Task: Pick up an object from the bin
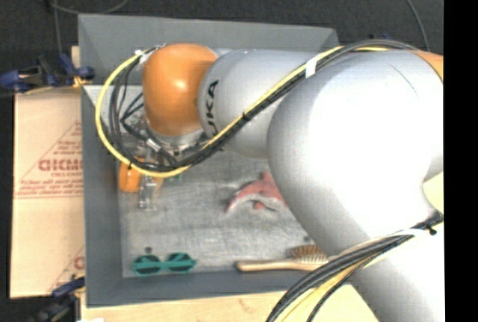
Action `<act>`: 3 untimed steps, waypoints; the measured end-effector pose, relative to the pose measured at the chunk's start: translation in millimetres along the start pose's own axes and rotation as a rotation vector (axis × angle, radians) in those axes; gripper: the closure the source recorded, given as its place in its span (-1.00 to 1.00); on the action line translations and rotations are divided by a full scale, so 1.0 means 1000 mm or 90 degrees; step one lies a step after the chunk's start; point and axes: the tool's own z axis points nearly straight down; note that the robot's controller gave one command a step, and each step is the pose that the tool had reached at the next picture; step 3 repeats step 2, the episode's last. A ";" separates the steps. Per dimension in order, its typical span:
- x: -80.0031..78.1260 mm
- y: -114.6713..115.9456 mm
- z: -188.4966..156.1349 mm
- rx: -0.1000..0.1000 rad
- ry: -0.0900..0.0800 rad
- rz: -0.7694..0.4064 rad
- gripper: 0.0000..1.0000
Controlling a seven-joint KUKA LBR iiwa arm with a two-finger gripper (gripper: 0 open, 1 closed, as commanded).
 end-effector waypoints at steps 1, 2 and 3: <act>0.000 0.000 0.000 0.000 0.000 0.000 1.00; -0.002 -0.026 -0.143 0.002 0.002 0.026 1.00; -0.002 -0.026 -0.143 0.002 0.002 0.026 1.00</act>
Offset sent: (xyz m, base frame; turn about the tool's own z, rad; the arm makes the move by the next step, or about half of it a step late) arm 0.0006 -0.0270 0.1417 0.0373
